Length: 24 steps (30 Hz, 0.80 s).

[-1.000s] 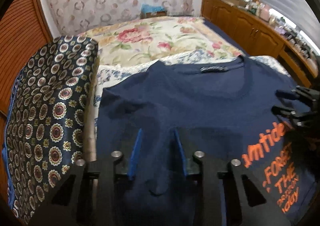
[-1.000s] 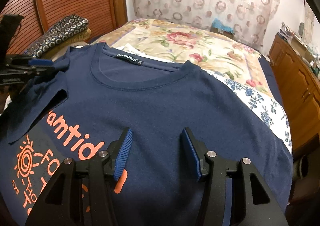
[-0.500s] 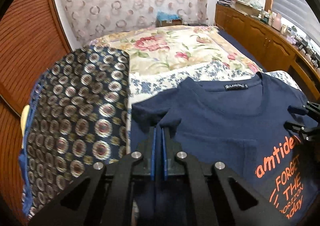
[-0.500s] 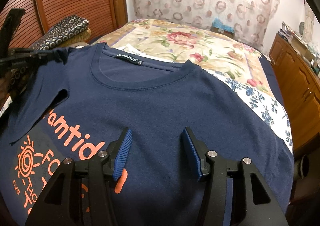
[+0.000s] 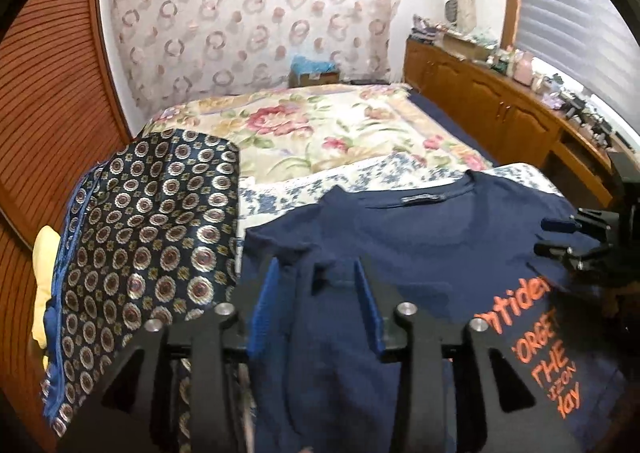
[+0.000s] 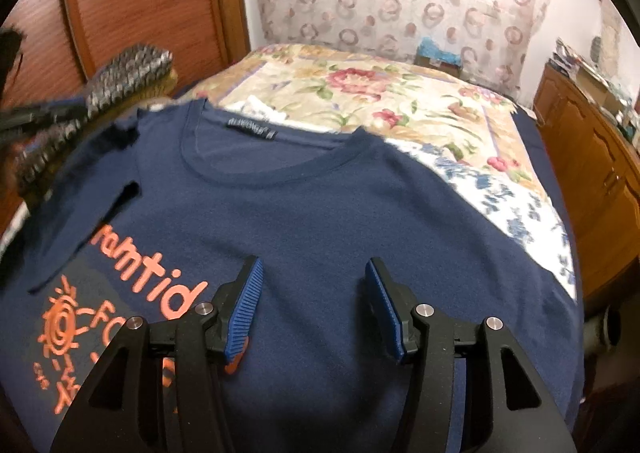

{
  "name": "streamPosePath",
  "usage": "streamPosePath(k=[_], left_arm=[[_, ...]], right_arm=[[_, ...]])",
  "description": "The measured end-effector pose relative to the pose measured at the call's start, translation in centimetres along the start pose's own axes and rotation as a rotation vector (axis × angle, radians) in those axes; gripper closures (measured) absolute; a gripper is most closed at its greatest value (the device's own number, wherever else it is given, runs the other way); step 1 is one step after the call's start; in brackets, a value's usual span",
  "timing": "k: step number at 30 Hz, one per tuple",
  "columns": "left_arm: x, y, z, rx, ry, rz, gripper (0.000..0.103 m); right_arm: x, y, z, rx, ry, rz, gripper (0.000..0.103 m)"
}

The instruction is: Fold small clothes

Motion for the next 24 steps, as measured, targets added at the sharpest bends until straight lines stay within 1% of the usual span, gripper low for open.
streamPosePath(k=[3,6,10,12,15,17,20,24], left_arm=[[-0.9,-0.6,-0.8,0.004,-0.013,-0.032,0.062],[-0.9,-1.5,-1.9,0.006,-0.005,-0.062,0.061],[0.1,-2.6,-3.4,-0.002,0.040,-0.109,0.061],[0.6,-3.4,-4.0,0.008,0.060,-0.122,0.061],[1.4,-4.4,-5.0,0.031,0.103,-0.118,0.060],[1.7,-5.0,-5.5,0.039,0.118,-0.130,0.060],[1.8,-5.9,-5.9,0.067,0.127,-0.123,0.060],[1.6,-6.7,-5.9,0.092,0.120,-0.113,0.060]], right_arm=[[-2.6,-0.9,-0.5,0.029,-0.042,-0.035,0.048],[-5.6,-2.4,-1.9,0.086,-0.083,-0.071,0.049],[-9.5,-5.3,-5.0,0.179,-0.118,-0.157,0.049],[-10.7,-6.6,-6.7,0.220,-0.119,-0.186,0.049],[-11.9,-8.3,-9.5,0.269,-0.088,-0.246,0.049],[-12.4,-9.2,-11.2,0.305,-0.071,-0.254,0.049],[-13.0,-10.3,-12.8,0.338,-0.051,-0.270,0.049],[-13.9,-10.8,-14.3,0.375,-0.060,-0.253,0.049]])
Point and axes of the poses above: each gripper's, at about its wrist camera, not at the fingertips, and x roughly the way its jaws point, y to its left, z to its top, the point moved 4 cm from there along x, roughly the way its jaws point, and after that the axes turned 14 degrees about z, right-handed, at the moved point
